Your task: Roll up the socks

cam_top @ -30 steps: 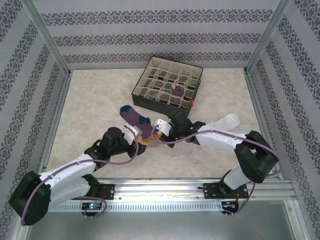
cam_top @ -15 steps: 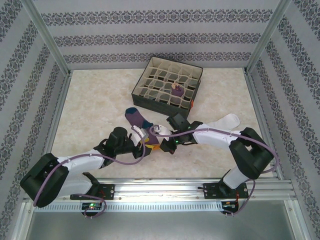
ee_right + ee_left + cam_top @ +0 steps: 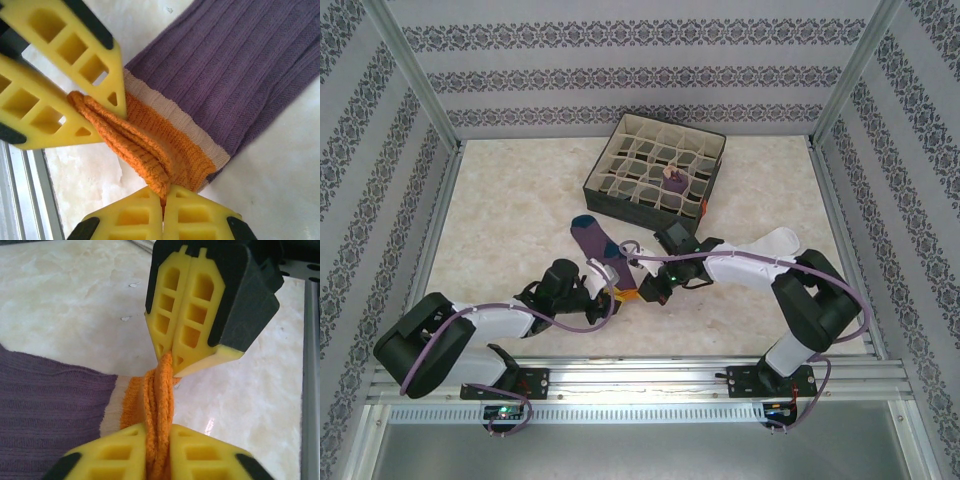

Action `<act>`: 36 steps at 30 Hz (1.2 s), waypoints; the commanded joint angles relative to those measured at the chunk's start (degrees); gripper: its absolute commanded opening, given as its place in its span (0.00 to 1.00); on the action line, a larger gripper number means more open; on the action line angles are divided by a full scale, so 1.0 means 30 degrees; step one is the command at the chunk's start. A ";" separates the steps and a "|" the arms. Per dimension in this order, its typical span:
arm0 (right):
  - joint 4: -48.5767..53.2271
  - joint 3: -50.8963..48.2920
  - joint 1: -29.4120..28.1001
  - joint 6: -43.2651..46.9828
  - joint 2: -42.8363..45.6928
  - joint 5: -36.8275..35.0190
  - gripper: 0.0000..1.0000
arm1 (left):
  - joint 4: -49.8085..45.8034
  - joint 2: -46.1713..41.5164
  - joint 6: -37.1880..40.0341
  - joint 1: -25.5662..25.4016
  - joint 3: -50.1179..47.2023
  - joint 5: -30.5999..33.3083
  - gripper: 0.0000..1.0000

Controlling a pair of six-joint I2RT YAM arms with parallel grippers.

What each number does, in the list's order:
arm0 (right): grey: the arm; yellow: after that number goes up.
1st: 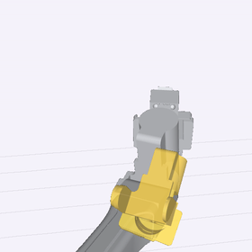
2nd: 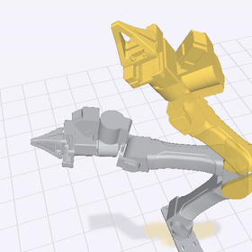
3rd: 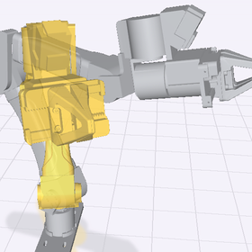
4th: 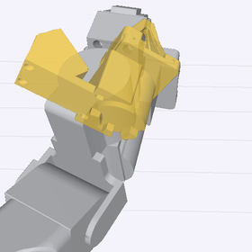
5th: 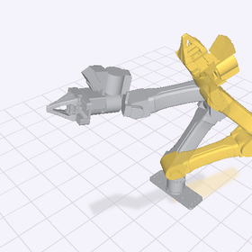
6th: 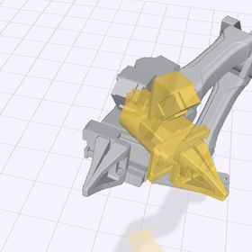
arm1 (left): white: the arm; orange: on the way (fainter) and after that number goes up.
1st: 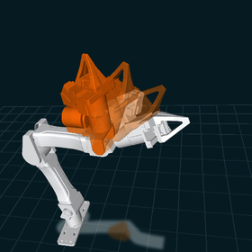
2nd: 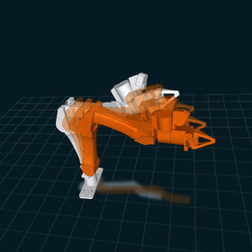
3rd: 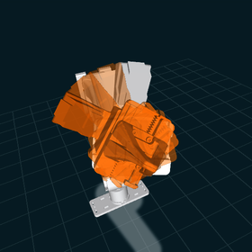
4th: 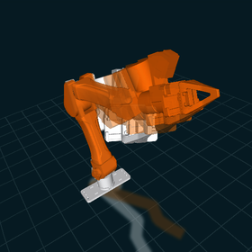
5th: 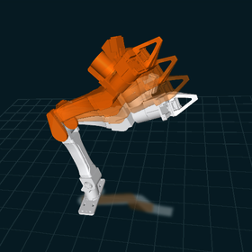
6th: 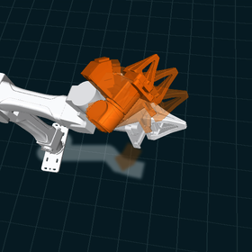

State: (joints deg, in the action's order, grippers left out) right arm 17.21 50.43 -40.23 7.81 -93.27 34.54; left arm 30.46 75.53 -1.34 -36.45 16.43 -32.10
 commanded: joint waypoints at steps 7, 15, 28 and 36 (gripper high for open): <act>-0.1513 0.0626 0.0137 -0.2314 -0.0491 0.1747 0.37 | -0.3327 -0.1880 -0.4539 -0.0117 0.0015 0.2294 0.00; -0.2935 0.1261 0.0094 -0.4434 -0.1198 -0.0340 0.45 | -0.5894 -0.4250 -0.9650 0.1822 -0.1629 0.4106 0.00; -0.2715 0.4197 -0.2377 -0.5475 -0.3466 -0.3663 0.46 | -0.5658 0.2471 -1.0237 0.4193 0.0499 -0.0999 0.00; -0.2387 0.4467 -0.2165 -0.6809 -0.4123 -0.6775 0.42 | -0.4452 0.5614 -1.0211 0.4214 0.1410 -0.2336 0.00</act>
State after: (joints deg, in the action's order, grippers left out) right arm 9.15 63.44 -47.48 -10.11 -104.66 22.37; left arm 22.83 88.64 -32.51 -23.38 22.65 -40.32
